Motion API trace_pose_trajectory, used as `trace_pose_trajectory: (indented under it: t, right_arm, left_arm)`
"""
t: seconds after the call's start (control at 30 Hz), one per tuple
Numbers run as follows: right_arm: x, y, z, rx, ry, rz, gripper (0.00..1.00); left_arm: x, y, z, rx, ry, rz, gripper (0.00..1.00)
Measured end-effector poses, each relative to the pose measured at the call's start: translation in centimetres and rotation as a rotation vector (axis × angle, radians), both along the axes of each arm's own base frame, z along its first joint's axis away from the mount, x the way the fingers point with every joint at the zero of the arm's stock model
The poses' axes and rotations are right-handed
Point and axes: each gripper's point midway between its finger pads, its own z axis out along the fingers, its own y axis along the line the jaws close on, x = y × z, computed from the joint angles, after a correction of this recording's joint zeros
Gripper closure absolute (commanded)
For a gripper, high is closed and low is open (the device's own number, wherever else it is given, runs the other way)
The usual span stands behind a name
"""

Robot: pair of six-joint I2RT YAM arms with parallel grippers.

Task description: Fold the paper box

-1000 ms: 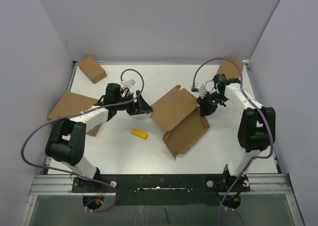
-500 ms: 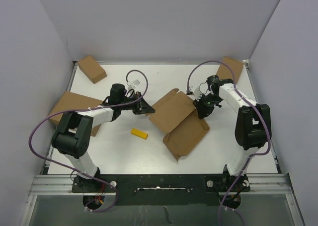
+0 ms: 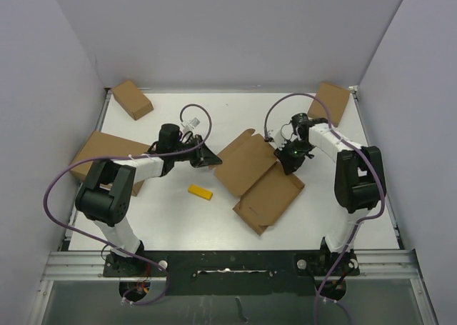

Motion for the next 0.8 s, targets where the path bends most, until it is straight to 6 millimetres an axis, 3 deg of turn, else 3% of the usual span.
trace_pose_trajectory:
  t: [0.13, 0.43, 0.8]
  right_arm:
    - [-0.7, -0.2, -1.4, -0.008, 0.027, 0.000, 0.83]
    - [-0.7, -0.1, -1.7, -0.009, 0.021, 0.009, 0.76]
    - [-1.2, -0.5, -2.6, -0.027, 0.027, 0.013, 0.80]
  left_arm:
    - [-0.1, 0.1, -0.3, 0.005, 0.009, 0.010, 1.00]
    - [0.0, 0.2, -0.7, 0.015, 0.019, 0.028, 1.00]
    - [0.3, 0.4, -0.9, 0.026, 0.010, 0.040, 1.00]
